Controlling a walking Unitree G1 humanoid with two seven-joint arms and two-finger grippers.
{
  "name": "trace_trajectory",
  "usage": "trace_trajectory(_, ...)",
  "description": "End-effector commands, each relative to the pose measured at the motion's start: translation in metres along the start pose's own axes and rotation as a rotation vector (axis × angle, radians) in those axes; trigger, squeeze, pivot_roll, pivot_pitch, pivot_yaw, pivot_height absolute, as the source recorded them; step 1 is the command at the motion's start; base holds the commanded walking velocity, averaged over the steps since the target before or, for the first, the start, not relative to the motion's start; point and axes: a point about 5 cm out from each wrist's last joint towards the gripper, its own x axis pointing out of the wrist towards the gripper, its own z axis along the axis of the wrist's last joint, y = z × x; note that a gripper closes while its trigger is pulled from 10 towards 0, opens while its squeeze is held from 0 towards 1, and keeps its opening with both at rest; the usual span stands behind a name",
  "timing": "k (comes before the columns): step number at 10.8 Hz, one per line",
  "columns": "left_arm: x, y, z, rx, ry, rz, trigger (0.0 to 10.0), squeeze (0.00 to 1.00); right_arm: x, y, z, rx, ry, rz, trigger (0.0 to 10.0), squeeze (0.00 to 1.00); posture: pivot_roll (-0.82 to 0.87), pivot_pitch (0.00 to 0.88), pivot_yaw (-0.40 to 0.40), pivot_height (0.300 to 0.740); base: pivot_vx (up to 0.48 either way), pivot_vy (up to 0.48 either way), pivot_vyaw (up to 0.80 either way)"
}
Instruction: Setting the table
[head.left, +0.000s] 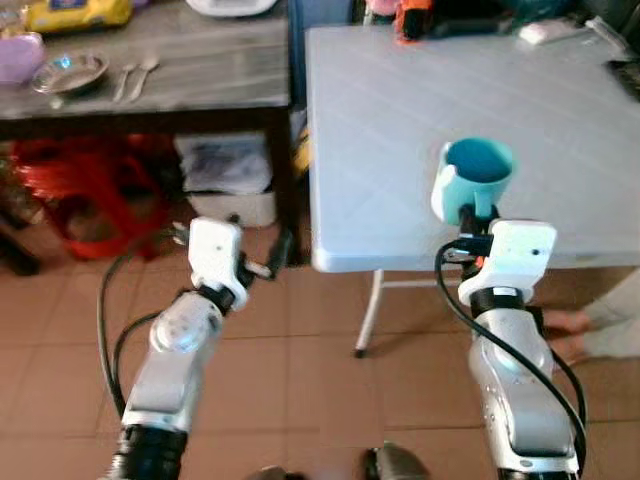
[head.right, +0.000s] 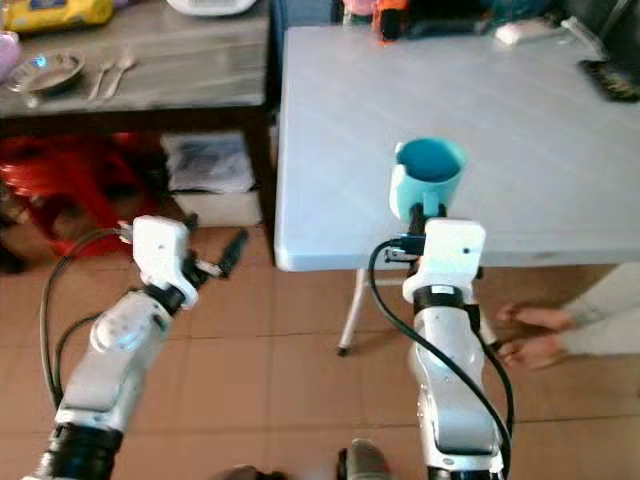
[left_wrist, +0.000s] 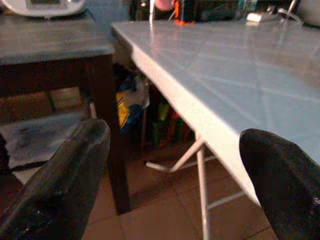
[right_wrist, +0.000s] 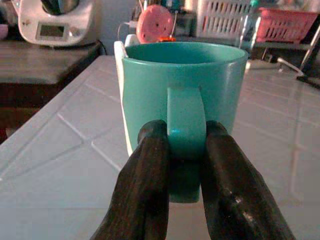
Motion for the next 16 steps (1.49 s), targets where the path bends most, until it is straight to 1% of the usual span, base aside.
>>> trace_trajectory(1,0.0014,-0.0045,0.0008,-0.004,-0.001,-0.015,10.0,0.00,-0.0008,-0.0056,0.0010,-0.005,-0.008,-0.021,10.0,0.00,-0.16,0.176,0.061,0.740,0.000,0.386,0.00)
trace_trajectory(16,0.0056,-0.0094,0.0025,-0.018,-0.004,-0.011,10.0,0.00,-0.0018,-0.0057,0.0014,-0.004,-0.015,-0.021,10.0,0.00,-0.17,0.177,0.070,0.740,0.000,0.385,0.00)
